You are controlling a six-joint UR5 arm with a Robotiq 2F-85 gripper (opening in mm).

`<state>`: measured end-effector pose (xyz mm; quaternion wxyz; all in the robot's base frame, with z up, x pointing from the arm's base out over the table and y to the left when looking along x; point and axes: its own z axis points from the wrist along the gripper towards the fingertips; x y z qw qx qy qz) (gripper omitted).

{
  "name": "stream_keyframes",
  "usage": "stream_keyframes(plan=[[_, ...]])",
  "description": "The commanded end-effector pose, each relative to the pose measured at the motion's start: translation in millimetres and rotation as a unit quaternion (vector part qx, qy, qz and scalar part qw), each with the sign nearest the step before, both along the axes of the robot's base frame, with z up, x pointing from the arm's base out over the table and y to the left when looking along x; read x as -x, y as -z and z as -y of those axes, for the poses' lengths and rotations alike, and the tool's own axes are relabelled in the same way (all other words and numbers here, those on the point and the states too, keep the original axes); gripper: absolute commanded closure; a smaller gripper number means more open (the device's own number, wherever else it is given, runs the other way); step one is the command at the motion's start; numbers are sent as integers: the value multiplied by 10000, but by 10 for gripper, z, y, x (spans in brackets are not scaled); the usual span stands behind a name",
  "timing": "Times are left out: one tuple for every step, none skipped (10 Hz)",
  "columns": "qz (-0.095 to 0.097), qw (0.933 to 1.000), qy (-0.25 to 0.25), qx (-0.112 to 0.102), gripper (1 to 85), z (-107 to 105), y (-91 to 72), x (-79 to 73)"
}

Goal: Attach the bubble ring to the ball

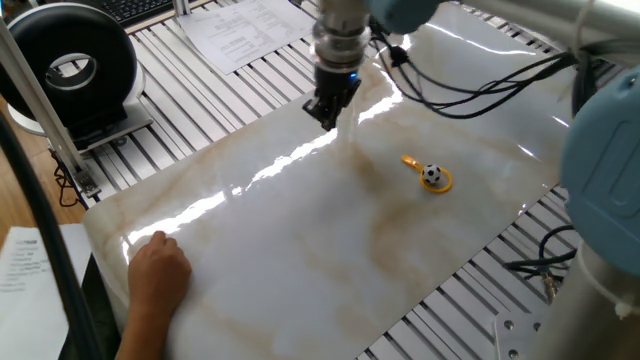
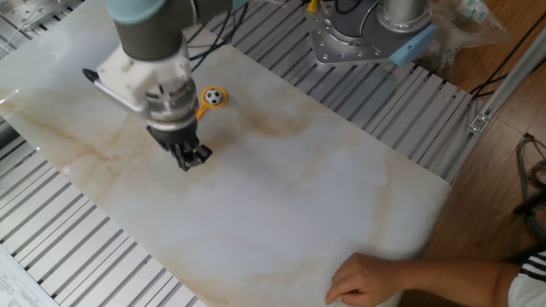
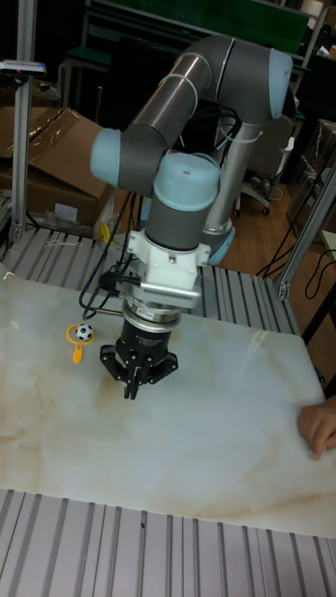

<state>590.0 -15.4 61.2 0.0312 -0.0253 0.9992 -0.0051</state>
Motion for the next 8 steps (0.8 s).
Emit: stream_keyframes(plan=[[108,9996,251,-36,710,-137,26,-129],[154,9994,288,-70,710,-165,42,-158],[185,9994,303,-42,717,-152,38,-173],[202,9993,309,-12,730,-132,38,-181],[240,9992,316,-7,740,-122,44,-203],[240,9993,301,-5,740,-124,45,-203],[240,9993,278,4,743,-119,52,-206],[233,9994,254,37,750,-100,70,-210]])
